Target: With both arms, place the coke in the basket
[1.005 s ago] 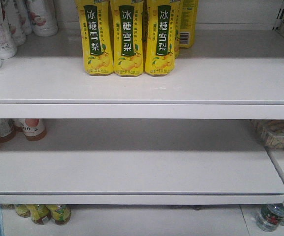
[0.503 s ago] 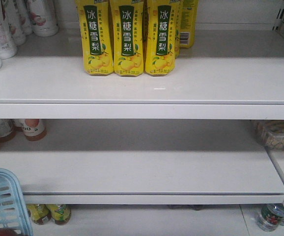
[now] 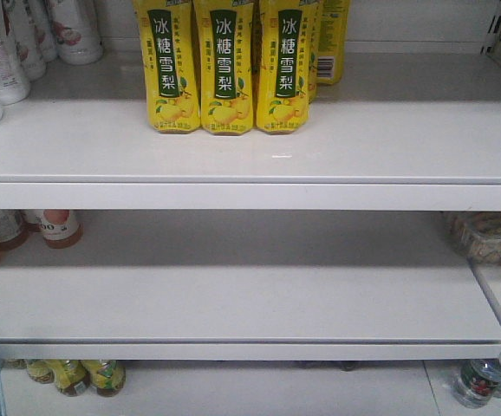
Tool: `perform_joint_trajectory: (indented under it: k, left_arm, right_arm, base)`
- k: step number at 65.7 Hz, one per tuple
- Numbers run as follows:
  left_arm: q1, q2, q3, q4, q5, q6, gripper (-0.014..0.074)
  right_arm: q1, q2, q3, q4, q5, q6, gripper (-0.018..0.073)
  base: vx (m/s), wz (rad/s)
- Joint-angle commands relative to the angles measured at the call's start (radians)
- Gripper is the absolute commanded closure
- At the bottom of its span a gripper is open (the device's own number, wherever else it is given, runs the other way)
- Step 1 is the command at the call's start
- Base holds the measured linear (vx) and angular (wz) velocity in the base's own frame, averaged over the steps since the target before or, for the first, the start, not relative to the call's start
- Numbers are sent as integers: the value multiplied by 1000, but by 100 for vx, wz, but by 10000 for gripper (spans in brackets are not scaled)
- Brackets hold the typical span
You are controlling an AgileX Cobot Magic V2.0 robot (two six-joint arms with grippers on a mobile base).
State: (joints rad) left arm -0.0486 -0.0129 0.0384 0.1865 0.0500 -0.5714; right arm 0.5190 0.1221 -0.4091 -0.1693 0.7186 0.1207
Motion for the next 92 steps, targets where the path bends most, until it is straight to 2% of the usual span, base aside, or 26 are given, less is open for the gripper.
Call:
perform_joint_trajectory:
  k: [1, 31, 39, 92]
  left_arm:
    - [15, -15, -29, 28, -157, 32, 603]
    - [32, -15, -29, 26, -257, 32, 603]
    - [32, -15, -29, 18, -258, 11, 603]
    - [32, -14, -30, 18, -258, 11, 603]
  right_arm:
    - [-2, 12, -27, -11, -69, 1, 564]
    - [-2, 12, -27, -11, -69, 1, 564]
    - [-2, 12, -27, -11, -69, 1, 564]
    - [-2, 12, -27, -8, -69, 1, 564]
  base:
    - [0, 0]
    - [0, 0]
    - [0, 0]
    - [0, 0]
